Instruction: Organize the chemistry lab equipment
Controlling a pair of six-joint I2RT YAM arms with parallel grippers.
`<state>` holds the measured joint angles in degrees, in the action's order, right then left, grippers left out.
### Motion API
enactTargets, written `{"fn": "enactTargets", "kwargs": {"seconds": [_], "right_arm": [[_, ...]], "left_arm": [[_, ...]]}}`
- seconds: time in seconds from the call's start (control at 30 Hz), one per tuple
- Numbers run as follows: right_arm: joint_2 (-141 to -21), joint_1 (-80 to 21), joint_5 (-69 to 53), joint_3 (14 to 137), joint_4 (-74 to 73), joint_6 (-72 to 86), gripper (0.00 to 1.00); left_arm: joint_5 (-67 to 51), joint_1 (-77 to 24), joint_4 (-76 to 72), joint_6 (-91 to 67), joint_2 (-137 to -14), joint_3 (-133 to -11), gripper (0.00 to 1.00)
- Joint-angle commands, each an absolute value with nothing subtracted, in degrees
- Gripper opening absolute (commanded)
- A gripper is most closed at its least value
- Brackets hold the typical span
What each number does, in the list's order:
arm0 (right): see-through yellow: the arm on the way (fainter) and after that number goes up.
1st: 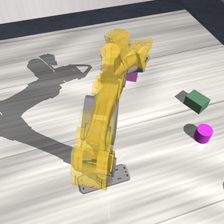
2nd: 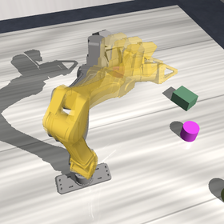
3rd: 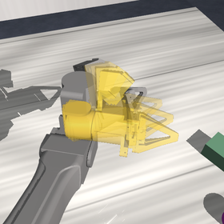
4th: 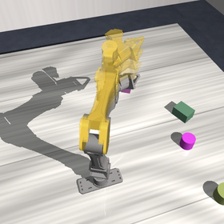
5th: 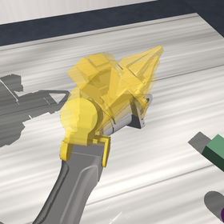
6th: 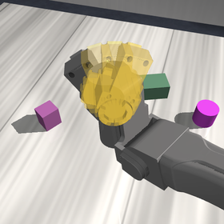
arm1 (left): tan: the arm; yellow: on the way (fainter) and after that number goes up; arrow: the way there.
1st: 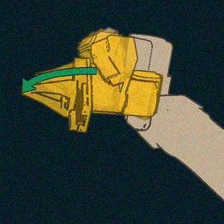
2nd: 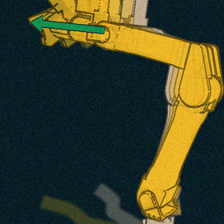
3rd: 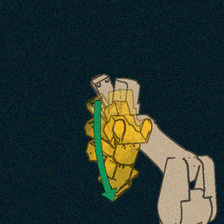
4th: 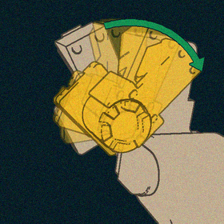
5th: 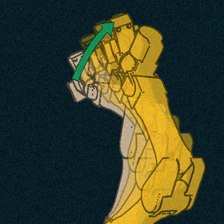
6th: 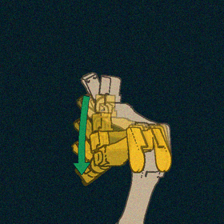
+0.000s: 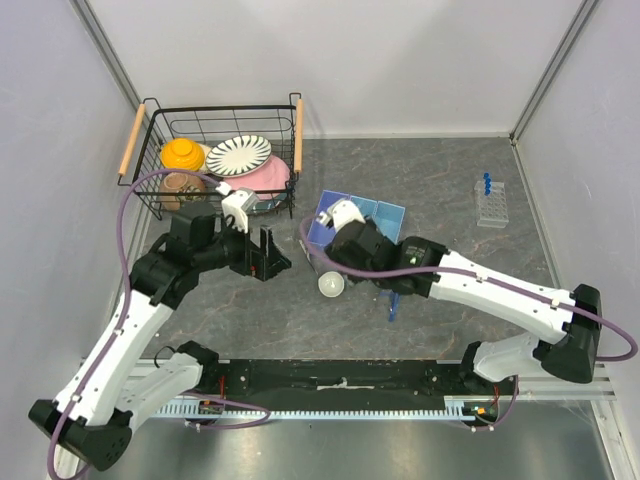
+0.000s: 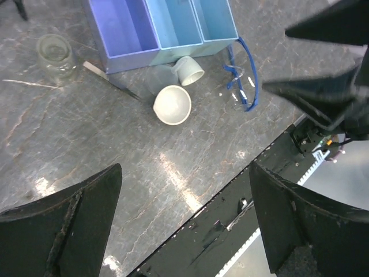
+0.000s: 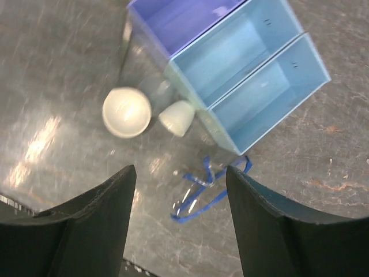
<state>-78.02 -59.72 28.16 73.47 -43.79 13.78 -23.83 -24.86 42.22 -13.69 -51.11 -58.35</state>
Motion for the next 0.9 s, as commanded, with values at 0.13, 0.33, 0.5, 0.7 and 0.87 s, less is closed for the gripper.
{"fn": "enactTargets", "kwargs": {"seconds": [0.13,0.33,0.5,0.7,0.87], "right_arm": [[-80.76,-75.22,38.04,68.91,-49.83,12.13,0.72],[-86.73,-81.73,48.42,64.17,-47.29,13.44,0.71],[-90.70,-82.79,54.65,61.10,-43.26,14.24,0.70],[-93.42,-82.62,58.27,57.49,-34.39,11.61,0.69],[-95.27,-80.34,57.22,55.37,-29.01,9.23,0.63]], "left_arm": [[-12.13,-24.87,44.47,-15.73,-42.19,-54.85,0.95],[-12.04,-24.87,44.74,-16.61,-37.97,-54.05,0.93],[-13.53,-24.87,44.91,-16.52,-37.44,-54.14,0.93],[-14.06,-24.87,44.91,-15.91,-37.88,-54.40,0.92],[-13.80,-24.87,45.44,-15.03,-39.02,-55.11,0.92]]}}
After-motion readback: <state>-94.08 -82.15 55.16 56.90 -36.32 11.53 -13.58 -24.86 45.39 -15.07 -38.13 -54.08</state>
